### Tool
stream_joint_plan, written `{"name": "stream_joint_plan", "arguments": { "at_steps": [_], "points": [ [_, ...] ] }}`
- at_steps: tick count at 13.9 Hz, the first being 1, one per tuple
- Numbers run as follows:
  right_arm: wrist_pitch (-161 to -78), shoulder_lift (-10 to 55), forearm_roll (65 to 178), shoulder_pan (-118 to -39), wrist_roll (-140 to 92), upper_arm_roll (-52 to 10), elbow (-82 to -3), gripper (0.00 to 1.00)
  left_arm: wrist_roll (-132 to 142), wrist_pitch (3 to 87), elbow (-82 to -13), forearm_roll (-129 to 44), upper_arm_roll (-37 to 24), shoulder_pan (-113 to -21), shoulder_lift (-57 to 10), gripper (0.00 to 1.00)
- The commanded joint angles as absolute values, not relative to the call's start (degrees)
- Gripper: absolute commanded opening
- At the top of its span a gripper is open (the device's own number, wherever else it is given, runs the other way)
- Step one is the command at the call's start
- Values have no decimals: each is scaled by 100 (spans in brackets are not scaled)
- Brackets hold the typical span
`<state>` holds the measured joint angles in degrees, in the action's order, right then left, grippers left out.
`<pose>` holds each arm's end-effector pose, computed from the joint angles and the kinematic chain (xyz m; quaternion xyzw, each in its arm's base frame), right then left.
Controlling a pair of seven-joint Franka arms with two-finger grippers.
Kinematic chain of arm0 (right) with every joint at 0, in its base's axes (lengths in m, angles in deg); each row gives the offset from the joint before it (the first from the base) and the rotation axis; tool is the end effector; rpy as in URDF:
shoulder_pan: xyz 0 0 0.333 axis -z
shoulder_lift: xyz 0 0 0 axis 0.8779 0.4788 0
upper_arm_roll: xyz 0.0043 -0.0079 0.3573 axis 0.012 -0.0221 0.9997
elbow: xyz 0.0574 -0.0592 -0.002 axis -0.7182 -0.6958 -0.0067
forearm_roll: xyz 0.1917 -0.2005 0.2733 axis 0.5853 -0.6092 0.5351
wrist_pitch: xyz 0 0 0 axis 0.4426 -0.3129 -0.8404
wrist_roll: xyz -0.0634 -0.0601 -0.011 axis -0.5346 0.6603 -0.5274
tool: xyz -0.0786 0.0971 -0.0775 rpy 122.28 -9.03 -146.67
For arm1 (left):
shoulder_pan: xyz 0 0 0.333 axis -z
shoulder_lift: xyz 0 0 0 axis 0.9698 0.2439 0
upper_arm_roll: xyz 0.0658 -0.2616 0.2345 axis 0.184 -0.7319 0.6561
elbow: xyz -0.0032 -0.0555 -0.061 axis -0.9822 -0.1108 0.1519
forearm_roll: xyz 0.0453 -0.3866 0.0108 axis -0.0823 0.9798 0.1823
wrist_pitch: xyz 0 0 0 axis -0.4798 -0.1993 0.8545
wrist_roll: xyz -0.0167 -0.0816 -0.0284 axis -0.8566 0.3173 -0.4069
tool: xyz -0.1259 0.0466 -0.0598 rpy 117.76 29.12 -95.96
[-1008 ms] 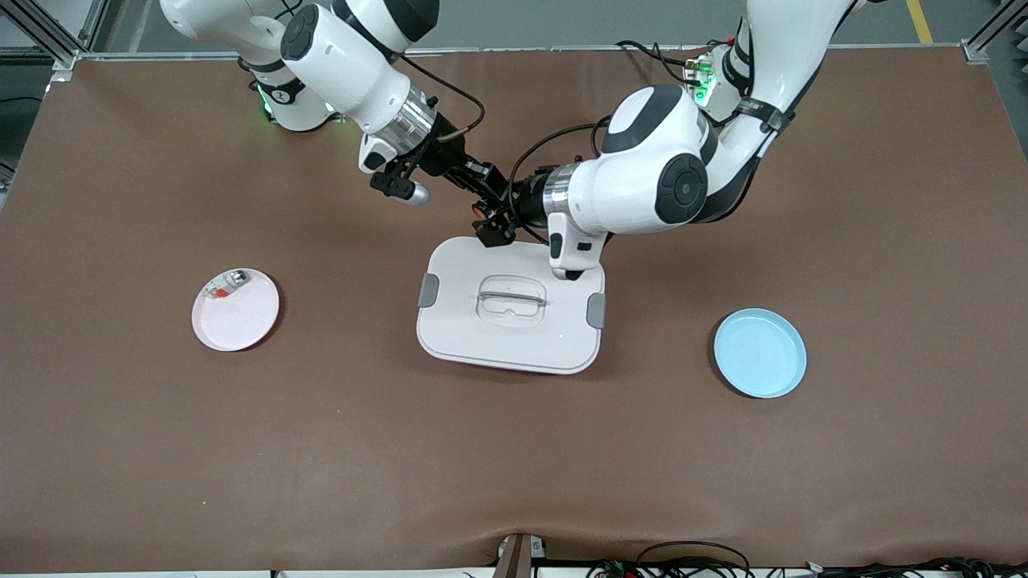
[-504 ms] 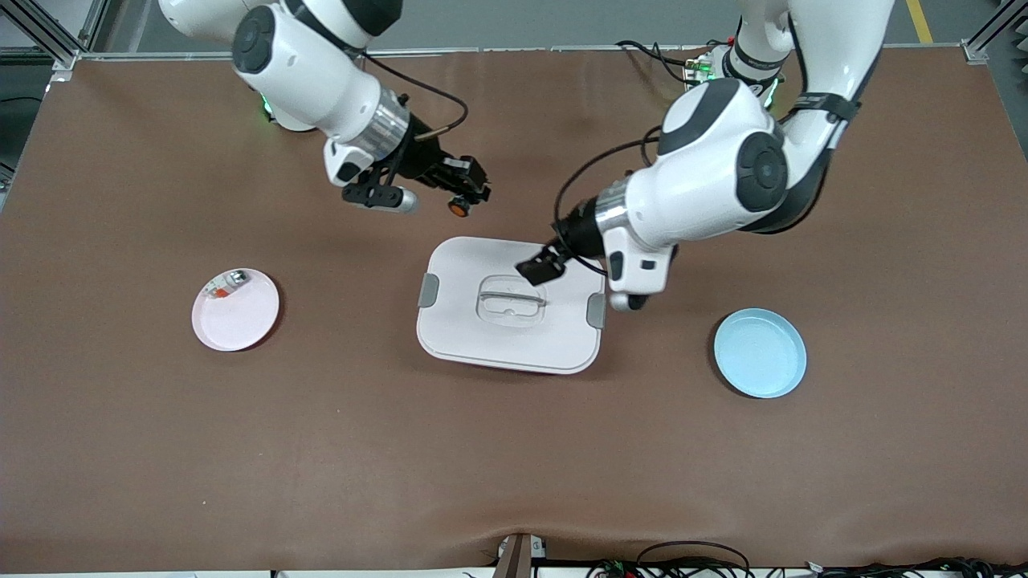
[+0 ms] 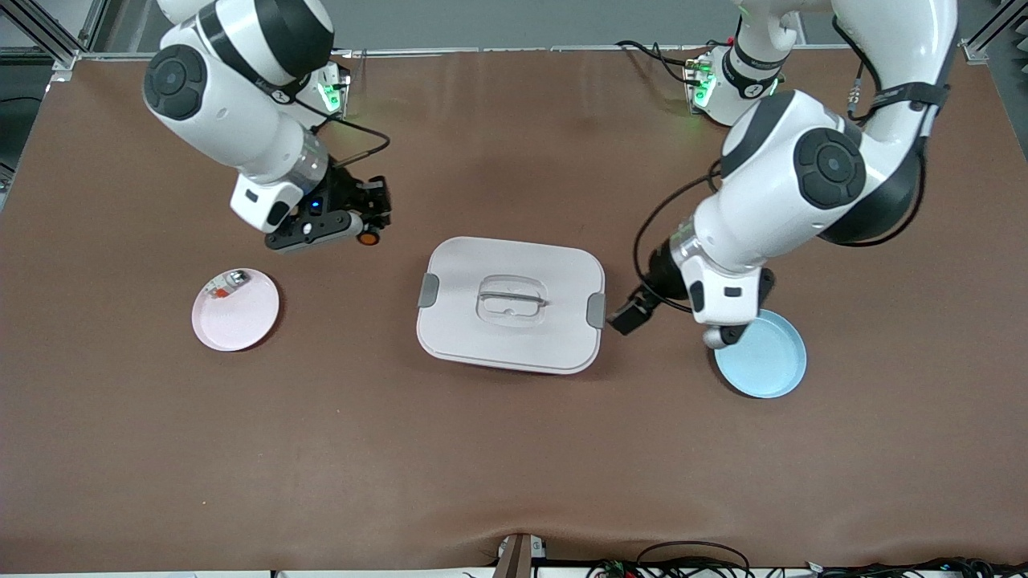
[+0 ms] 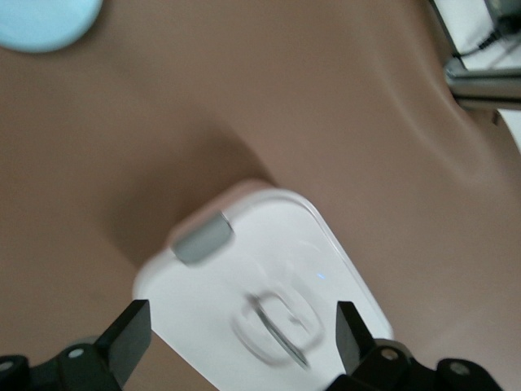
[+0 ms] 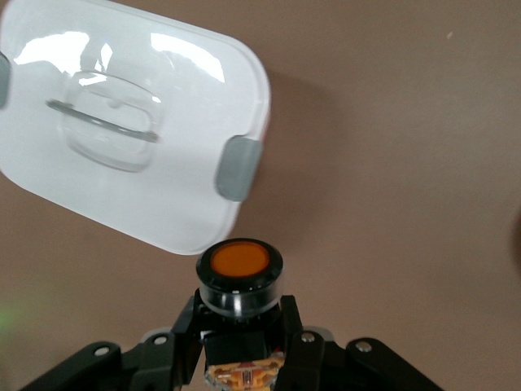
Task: Transfer orange switch to right arm and place
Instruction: 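Carry the switch with the right gripper while the left gripper withdraws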
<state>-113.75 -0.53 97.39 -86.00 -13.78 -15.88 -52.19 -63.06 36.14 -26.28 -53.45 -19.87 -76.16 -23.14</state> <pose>0.5046 0.2534 0.4966 -0.9864 -0.1264 0.0248 0.1022 0.6425 -0.3008 0.5006 0.9132 0.3905 -0.0370 0.1106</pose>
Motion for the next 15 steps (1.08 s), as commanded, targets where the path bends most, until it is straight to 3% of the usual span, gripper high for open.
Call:
{"name": "stream_joint_plan", "arguments": {
  "at_steps": [1, 7, 12, 15],
  "points": [
    [-11191, -162, 9006, -8188, -2827, -1497, -5246, 2, -5456, 3074, -2670, -5787, -2003, -8026, -2552, 100],
    [-11479, -170, 7836, -7388, -5589, -1497, -5693, 3, -3926, 2353, -2688, -5849, -2003, -9081, -2825, 100],
    [-13270, -259, 7298, -6651, -7207, -1497, -6888, 3, -2572, 1931, -2679, -6605, -2003, -9319, -3273, 100],
    [-14028, -22, 7289, -6202, -7911, -1497, -7171, 3, -1877, 1754, -2679, -6605, -2003, -9477, -3492, 100]
  ]
}}
